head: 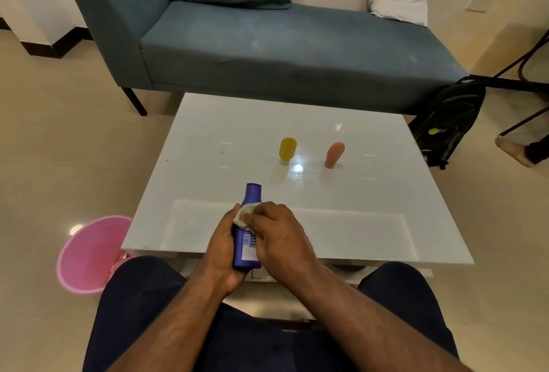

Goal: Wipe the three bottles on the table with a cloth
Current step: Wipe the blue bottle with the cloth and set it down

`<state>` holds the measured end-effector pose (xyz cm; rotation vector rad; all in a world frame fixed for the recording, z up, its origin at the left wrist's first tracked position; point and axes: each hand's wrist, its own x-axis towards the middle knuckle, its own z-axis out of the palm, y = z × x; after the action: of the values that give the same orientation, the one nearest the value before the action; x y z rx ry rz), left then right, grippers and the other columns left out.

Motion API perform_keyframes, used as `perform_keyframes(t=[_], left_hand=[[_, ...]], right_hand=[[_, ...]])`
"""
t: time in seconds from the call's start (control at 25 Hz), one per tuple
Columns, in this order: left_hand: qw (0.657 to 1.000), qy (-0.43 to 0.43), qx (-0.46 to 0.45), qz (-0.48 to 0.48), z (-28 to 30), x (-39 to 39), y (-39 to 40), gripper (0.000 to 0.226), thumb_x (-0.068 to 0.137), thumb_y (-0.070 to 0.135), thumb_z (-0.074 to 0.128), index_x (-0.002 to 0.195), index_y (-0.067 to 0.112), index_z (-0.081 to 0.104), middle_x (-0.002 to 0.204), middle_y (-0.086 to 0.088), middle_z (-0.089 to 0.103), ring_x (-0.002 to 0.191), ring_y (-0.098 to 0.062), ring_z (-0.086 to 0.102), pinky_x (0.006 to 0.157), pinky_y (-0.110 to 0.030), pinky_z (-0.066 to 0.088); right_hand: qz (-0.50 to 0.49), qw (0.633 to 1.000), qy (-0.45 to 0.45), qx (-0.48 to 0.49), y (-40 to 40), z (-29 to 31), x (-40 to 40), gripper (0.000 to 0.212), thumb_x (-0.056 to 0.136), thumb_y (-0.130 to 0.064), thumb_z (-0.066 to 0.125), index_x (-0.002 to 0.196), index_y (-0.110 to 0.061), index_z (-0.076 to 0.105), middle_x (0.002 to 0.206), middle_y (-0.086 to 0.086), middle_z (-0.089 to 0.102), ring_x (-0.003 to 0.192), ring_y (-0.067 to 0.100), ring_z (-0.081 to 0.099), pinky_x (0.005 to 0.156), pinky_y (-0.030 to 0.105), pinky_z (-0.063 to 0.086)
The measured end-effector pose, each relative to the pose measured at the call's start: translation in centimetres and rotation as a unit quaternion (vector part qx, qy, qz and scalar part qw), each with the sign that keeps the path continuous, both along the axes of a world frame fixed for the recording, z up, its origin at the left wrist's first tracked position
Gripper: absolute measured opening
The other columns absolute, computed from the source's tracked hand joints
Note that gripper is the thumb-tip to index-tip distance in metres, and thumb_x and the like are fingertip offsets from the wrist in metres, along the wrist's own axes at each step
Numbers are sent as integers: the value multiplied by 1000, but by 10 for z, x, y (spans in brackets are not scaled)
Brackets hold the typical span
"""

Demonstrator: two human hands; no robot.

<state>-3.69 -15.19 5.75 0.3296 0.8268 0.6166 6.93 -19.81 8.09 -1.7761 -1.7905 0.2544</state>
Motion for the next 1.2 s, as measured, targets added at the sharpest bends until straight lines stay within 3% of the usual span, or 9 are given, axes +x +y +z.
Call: perform_keyframes(t=[0.12,0.2,0.28,0.4,0.56,0.76,0.96,1.12,1.2], left_hand=[[1000,6,-14,-21,-1,3,-1,46,97,47,52,122,11,66,89,-13,71,71,-24,66,65,-37,54],[999,2,-24,-26,-1,3,-2,48,97,51,50,119,11,67,89,-13,72,72,-25,67,69,-38,53],[999,-15,-42,-29,-1,0,0,57,96,57,49,121,10,68,94,-16,73,76,-27,71,73,-40,56],[998,-21,-52,-39,-1,-2,2,64,94,62,49,124,9,66,93,-17,72,76,-28,71,69,-39,59],[998,-11,-45,-34,0,1,-1,64,95,63,47,129,12,65,99,-16,73,82,-30,70,76,-43,55],[997,-21,-64,-26,-4,-6,6,73,91,72,45,124,9,65,89,-16,71,76,-29,71,69,-41,60],[998,-16,-47,-35,-2,0,3,70,92,70,46,126,12,67,99,-17,72,83,-31,70,79,-44,56],[997,-28,-72,-28,-4,-4,6,68,90,68,53,110,4,67,83,-13,67,73,-24,67,69,-36,59],[997,-16,-65,-26,-5,-3,5,60,93,63,53,111,7,68,86,-13,70,74,-25,69,70,-38,60]], right_hand=[[-56,997,52,-10,11,-5,18,24,91,-23,60,114,-20,66,111,-2,62,104,15,56,93,29,49],[-98,991,91,-21,13,-2,17,23,92,-25,57,113,-22,65,110,-6,59,105,11,56,91,21,47],[-36,998,53,-22,-2,-2,-1,26,89,-21,58,115,-23,64,113,-5,60,105,13,54,90,18,45],[63,997,-37,-4,-15,-6,4,29,83,-14,65,112,-16,67,112,3,63,99,22,56,87,33,51],[-54,998,-2,-25,14,0,15,27,85,-17,59,109,-15,69,111,5,63,102,25,56,90,35,49],[109,993,-45,-22,-22,-4,-5,26,80,-12,70,105,-16,71,109,2,65,95,22,55,81,30,51],[-41,999,2,-33,6,-4,14,26,82,-11,65,107,-14,70,109,4,65,97,23,57,85,39,52],[111,993,-31,-9,-24,-6,-9,25,75,-4,70,99,-11,72,100,5,67,87,24,57,78,31,51],[56,998,-8,-4,-13,-9,6,26,76,-4,67,100,-11,71,102,6,67,89,25,59,81,35,53]])
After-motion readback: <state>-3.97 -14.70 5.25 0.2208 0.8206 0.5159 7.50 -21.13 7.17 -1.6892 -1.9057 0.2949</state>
